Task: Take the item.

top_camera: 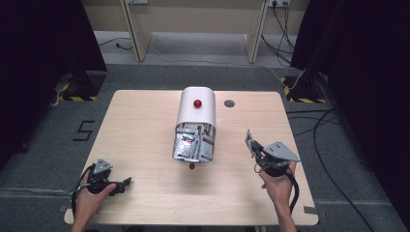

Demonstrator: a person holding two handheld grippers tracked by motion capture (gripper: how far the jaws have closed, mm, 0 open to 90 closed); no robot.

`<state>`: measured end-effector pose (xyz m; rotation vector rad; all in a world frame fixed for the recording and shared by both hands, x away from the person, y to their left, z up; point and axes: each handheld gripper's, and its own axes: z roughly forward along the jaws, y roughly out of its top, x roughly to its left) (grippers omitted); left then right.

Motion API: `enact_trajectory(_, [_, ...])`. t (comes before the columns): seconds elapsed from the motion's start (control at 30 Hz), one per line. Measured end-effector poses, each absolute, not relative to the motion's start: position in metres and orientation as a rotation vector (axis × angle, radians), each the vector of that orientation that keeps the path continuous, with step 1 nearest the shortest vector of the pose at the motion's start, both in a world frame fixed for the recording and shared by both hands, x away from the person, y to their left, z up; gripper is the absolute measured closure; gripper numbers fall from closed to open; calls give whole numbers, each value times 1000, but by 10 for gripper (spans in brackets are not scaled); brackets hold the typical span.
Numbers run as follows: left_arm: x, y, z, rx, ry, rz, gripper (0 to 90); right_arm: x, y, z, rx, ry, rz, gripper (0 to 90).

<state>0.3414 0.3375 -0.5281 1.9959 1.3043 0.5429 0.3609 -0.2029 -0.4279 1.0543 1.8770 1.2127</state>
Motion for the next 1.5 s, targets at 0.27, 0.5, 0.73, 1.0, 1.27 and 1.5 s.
enact_trajectory(0.27, [341, 338, -528, 1996, 1304, 543, 0, 367, -202, -439, 1072, 1904, 1192, 872])
enact_trajectory(0.5, [341, 338, -528, 1997, 1304, 542, 0, 372, -199, -448, 1075, 1935, 1168, 871])
enact_trajectory(0.73, [341, 338, -528, 1996, 1304, 543, 0, 376, -195, -458, 1087, 1964, 1158, 871])
enact_trajectory(1.0, [341, 338, -528, 1996, 1304, 543, 0, 381, -189, -465, 1079, 1998, 1144, 870])
enact_trajectory(1.27, [341, 338, -528, 1996, 1304, 543, 0, 387, -183, -477, 1089, 2048, 1141, 867])
enact_trajectory(1.5, [341, 338, -528, 1996, 1304, 543, 0, 394, -187, -487, 1121, 2062, 1137, 862])
